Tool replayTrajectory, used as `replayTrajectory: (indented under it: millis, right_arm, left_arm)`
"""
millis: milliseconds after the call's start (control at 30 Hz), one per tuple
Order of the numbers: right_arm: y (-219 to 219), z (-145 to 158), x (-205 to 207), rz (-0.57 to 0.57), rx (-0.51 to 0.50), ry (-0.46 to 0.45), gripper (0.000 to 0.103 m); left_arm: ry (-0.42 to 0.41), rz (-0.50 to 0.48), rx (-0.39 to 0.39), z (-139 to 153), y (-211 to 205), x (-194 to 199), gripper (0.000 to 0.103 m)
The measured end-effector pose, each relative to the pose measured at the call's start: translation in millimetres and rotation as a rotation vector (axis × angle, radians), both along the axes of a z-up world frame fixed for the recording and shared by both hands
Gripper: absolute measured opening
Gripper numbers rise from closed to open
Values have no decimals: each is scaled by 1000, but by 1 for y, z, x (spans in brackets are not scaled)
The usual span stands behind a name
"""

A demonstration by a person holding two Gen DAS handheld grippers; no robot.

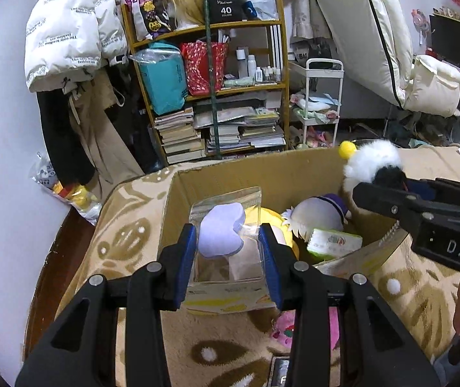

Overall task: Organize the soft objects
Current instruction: 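Carry the clear bag and white plush over the box with both tools, then open both tools to drop the bag and white plush into the box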

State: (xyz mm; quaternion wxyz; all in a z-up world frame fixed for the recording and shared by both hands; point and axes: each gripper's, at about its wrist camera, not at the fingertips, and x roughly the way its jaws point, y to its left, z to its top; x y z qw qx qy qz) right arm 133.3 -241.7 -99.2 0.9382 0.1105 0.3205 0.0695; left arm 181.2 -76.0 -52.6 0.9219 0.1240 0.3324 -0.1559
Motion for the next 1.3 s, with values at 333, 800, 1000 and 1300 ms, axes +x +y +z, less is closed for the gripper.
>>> replayTrajectory:
  millis: [333,800,1000,1300]
  right_arm:
    - [0,0,-1,-1,-8,12,45]
    - [-3,-2,-3,-14,-9,17,63]
    - [-4,-1,-3,-18,-9,14,63]
    - [-9,0,-4,-21,-5,25,69]
  left_arm:
    - [27,7,1,-7,2,3,42]
    - [-3,32,-15,4,10,-1,61]
    - [-18,48,-20,11,15,-1,66]
    - [-36,63,-7,15,18,-4,77]
